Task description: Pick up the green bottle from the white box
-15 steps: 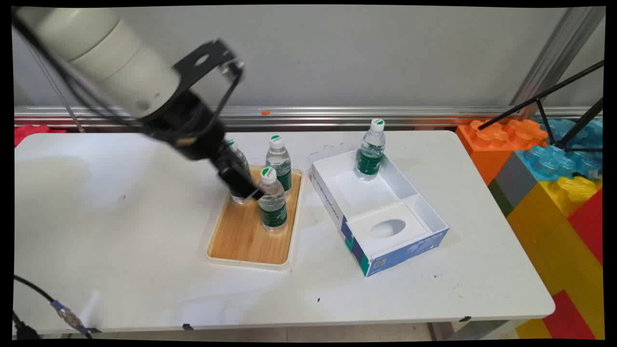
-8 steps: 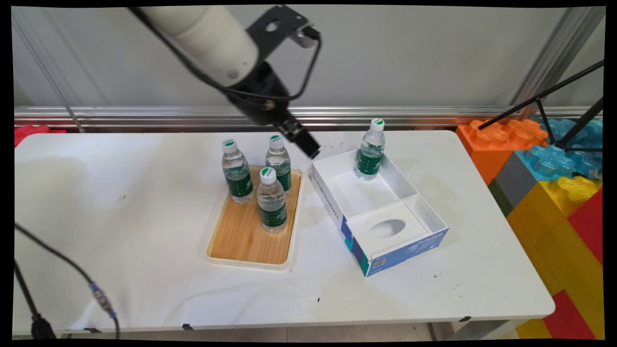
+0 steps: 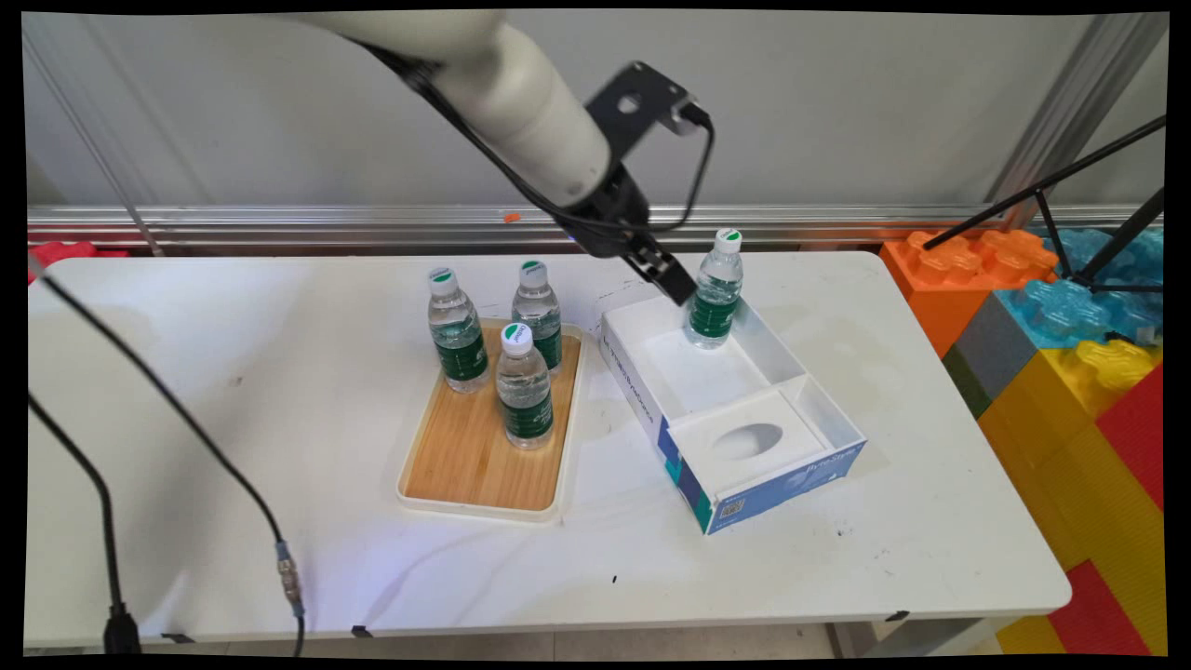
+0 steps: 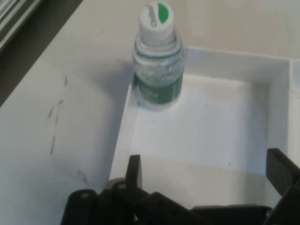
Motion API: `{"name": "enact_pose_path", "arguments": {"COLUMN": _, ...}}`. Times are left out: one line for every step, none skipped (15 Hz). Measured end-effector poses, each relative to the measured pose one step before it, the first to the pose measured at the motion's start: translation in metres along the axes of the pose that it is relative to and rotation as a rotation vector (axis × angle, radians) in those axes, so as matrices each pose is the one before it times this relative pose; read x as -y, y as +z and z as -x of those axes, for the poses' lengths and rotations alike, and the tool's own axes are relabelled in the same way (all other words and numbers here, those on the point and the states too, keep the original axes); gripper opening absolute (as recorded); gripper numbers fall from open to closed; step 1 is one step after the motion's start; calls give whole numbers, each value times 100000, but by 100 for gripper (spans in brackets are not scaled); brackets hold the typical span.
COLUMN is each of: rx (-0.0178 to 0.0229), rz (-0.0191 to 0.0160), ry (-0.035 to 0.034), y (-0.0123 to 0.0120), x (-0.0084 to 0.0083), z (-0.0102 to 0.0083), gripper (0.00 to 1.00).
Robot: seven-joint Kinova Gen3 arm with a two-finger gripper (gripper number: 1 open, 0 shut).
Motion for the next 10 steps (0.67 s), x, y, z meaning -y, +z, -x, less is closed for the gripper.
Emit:
{"name": "enact_pose_path", "arguments": {"rx": -742, "rz": 211, "ry": 536, "y": 1225, "x": -41, "z": -219, "gripper": 100}}
{"name": "enact_pose_path", "arguments": {"rx": -685, "rz": 62, "ry": 441, "y": 1237, "x": 31, "z": -163, "gripper": 100}}
{"name": "enact_pose_path", "arguments": {"rx": -926, "rz": 16, "ry": 529, "y": 1574, "x": 34, "z": -206, "gripper": 100}}
{"name": "enact_pose_path", "arguments": {"rx": -706, "rz": -69, "ry": 263, "y": 1099, "x": 62, "z": -128, "gripper": 100}}
{"name": "enact_pose_path", "arguments": {"rx": -834, "rz": -98, "ry": 330, "y": 1246, "x": 93, "z": -158, "gripper": 100}}
{"name": "enact_pose_path", "arguments": {"rx": -571, "rz": -139, "ry": 245, "y": 832, "x": 82, "z": -101, "gripper": 100}}
{"name": "enact_pose_path", "arguments": {"rx": -742, "rz": -228, "ry": 261, "y": 930, "x": 104, "z": -121, "gripper": 100}}
{"name": "enact_pose_path", "arguments": {"rx": -595, "rz": -205, "ry": 162, "y": 729, "x": 98, "z": -69, "gripper": 100}}
{"name": "enact_pose_path", "arguments": {"rx": -503, "rz": -154, "ry": 104, "y": 541, "x": 71, "z": -56, "gripper": 100}}
{"name": "enact_pose_path", "arguments": {"rx": -658, "rz": -170, "ry": 154, "y": 644, "x": 82, "z": -85, "gripper": 100}}
